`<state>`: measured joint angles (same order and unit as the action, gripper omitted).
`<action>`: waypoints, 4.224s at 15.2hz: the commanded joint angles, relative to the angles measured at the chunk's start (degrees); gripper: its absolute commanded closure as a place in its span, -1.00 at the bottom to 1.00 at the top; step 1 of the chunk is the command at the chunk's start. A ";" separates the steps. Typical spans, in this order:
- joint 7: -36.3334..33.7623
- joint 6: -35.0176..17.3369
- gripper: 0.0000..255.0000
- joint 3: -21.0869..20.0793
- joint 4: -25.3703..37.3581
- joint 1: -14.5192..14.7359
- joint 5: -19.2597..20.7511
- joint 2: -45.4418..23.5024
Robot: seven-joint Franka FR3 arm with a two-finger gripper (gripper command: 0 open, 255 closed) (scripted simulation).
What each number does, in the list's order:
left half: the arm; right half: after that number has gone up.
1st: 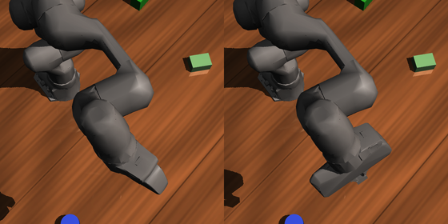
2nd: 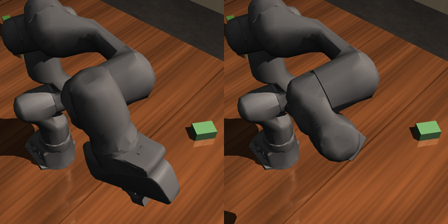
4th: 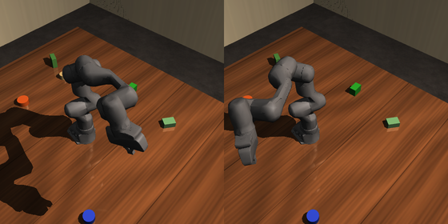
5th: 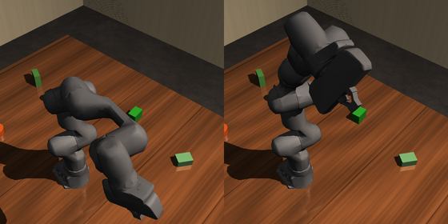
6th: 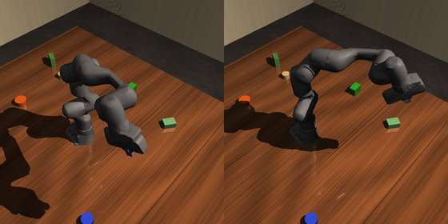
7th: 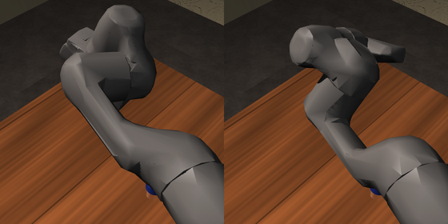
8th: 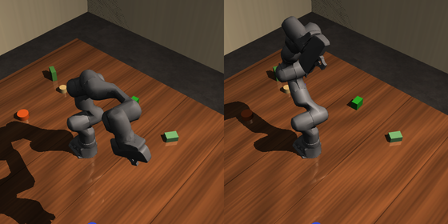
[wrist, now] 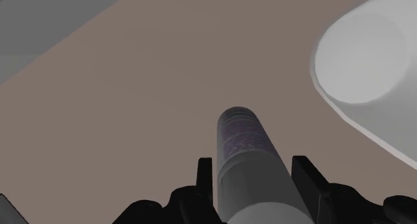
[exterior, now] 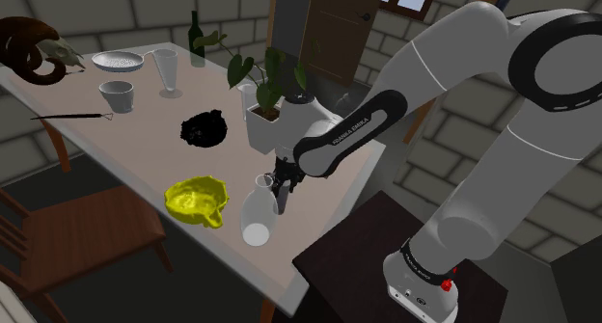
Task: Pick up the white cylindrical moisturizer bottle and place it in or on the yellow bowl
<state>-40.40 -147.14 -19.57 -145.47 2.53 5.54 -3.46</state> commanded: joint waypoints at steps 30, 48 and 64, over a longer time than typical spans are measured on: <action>6.22 18.52 1.00 0.40 4.76 0.72 -7.86 14.64; -1.94 30.56 1.00 -3.80 24.50 2.62 -4.99 6.40; -16.72 43.11 1.00 -6.57 63.13 13.63 7.46 -23.00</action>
<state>-56.91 -103.71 -26.25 -82.73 15.90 12.70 -25.74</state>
